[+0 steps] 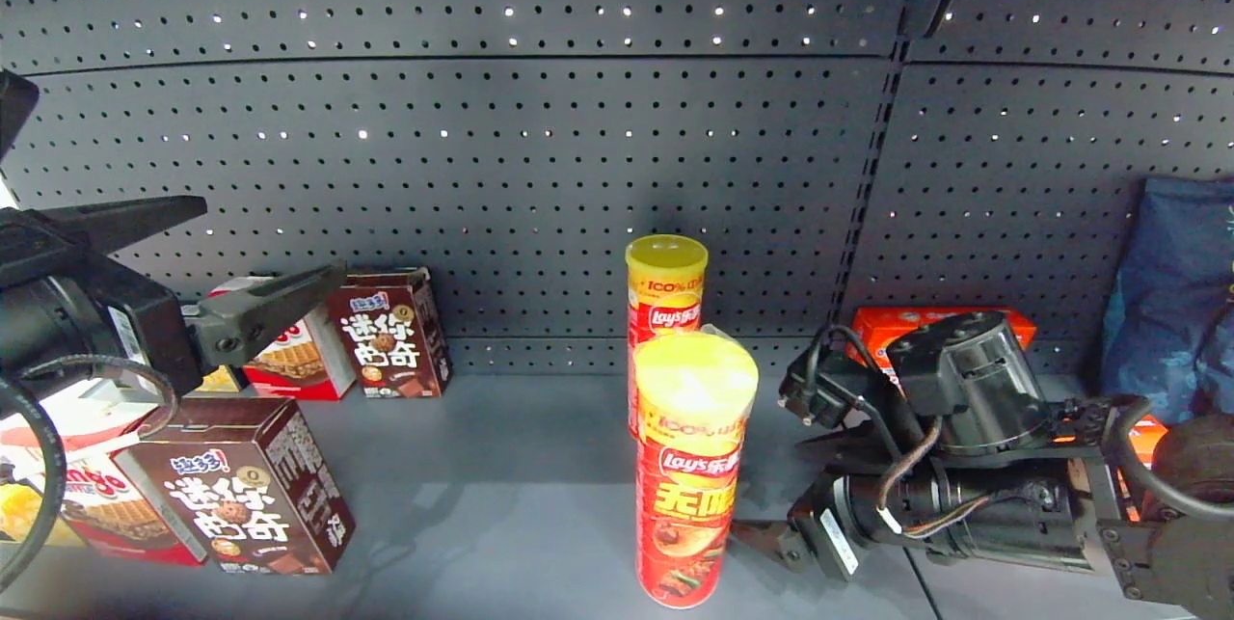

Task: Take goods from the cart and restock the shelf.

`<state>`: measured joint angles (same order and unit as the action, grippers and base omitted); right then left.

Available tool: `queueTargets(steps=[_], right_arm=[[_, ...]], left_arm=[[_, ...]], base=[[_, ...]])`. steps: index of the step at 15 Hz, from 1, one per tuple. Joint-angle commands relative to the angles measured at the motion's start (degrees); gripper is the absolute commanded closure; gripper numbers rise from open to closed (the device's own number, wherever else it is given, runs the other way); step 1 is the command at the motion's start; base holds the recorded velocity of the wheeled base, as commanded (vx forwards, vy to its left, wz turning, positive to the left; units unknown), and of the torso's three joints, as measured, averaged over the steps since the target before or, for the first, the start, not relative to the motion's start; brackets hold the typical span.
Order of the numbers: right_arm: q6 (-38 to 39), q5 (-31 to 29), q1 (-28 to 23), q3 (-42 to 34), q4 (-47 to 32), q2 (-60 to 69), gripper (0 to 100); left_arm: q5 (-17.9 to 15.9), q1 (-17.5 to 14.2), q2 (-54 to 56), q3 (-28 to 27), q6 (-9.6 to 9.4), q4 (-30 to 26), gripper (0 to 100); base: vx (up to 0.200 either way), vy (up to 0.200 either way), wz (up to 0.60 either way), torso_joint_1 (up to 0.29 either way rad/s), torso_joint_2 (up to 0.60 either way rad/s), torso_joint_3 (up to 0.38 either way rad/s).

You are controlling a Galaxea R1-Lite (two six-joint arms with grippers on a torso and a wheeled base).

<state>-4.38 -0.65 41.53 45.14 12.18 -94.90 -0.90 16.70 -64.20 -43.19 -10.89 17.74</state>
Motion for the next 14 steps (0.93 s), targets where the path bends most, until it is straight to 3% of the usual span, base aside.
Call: queueTargets(steps=[1, 14], right_arm=[[0.0, 0.0, 0.1, 0.3, 0.0, -0.5, 0], [-0.1, 0.2, 1.3, 0.6, 0.0, -0.8, 0]], left_arm=[[-0.6, -0.1, -0.6, 0.0, 0.25, 0.0, 0], [-0.7, -0.1, -0.9, 0.1, 0.34, 0.1, 0]], base=[[0.000, 0.000, 0.00, 0.000, 0.00, 0.000], [0.000, 0.000, 0.00, 0.000, 0.00, 0.000]])
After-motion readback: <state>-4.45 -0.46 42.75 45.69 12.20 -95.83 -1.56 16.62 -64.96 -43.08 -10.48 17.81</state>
